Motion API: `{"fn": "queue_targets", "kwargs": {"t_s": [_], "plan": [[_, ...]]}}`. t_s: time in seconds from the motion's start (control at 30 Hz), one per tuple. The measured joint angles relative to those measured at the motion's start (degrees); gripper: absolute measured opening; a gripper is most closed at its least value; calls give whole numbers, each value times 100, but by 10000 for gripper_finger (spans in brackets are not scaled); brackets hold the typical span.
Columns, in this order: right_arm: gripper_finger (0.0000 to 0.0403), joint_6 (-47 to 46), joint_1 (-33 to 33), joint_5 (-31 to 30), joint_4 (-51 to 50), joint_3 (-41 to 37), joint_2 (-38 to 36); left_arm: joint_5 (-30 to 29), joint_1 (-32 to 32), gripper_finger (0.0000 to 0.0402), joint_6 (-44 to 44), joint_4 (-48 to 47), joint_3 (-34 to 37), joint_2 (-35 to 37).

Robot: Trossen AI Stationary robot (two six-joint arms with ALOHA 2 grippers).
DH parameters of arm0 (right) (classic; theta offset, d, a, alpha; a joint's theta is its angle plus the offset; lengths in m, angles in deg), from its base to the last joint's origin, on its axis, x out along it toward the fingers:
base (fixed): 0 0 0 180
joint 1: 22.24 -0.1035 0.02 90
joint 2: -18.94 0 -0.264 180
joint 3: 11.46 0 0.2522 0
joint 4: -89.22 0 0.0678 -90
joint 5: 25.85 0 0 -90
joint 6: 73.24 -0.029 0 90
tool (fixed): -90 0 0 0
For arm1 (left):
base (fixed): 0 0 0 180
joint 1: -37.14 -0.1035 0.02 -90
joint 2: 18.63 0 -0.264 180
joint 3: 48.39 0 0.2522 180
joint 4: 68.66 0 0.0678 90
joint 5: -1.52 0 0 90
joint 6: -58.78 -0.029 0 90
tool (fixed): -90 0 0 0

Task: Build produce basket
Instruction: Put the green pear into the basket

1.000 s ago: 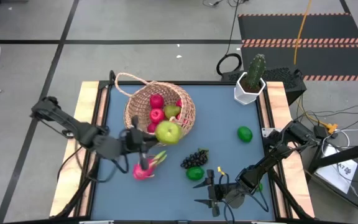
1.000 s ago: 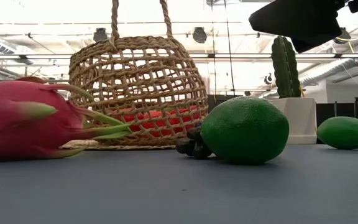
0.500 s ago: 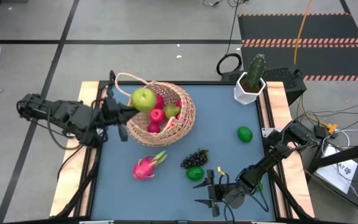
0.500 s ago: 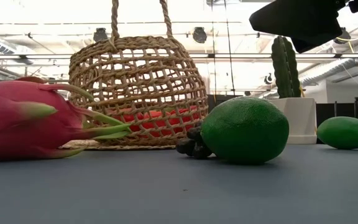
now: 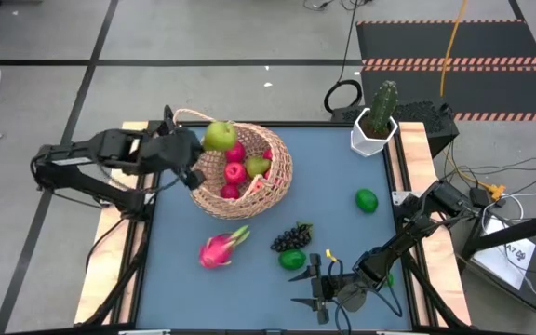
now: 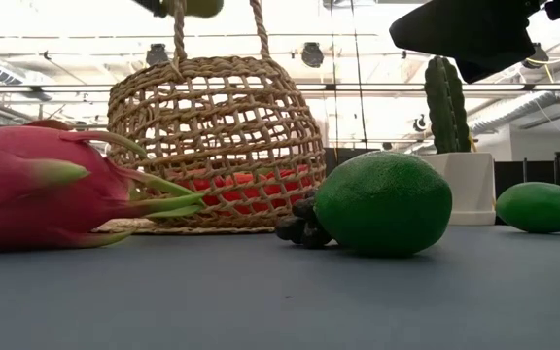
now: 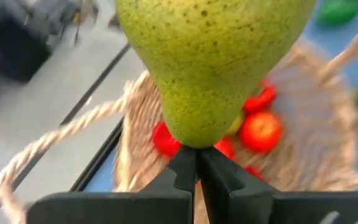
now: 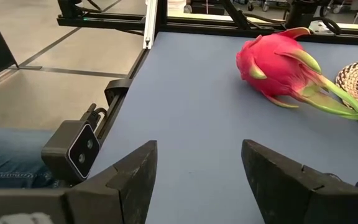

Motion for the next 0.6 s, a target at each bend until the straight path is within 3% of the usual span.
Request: {"fn": "queue_targets", "kwargs": {"t_s": [0.2, 0.6], "plan": [[228, 2, -17, -7, -4, 0, 0, 40, -438, 7, 157, -956, -8, -528], [228, 0, -22, -6, -41, 2, 0, 68, -544, 8, -300, -1165, -8, -1504]]}}
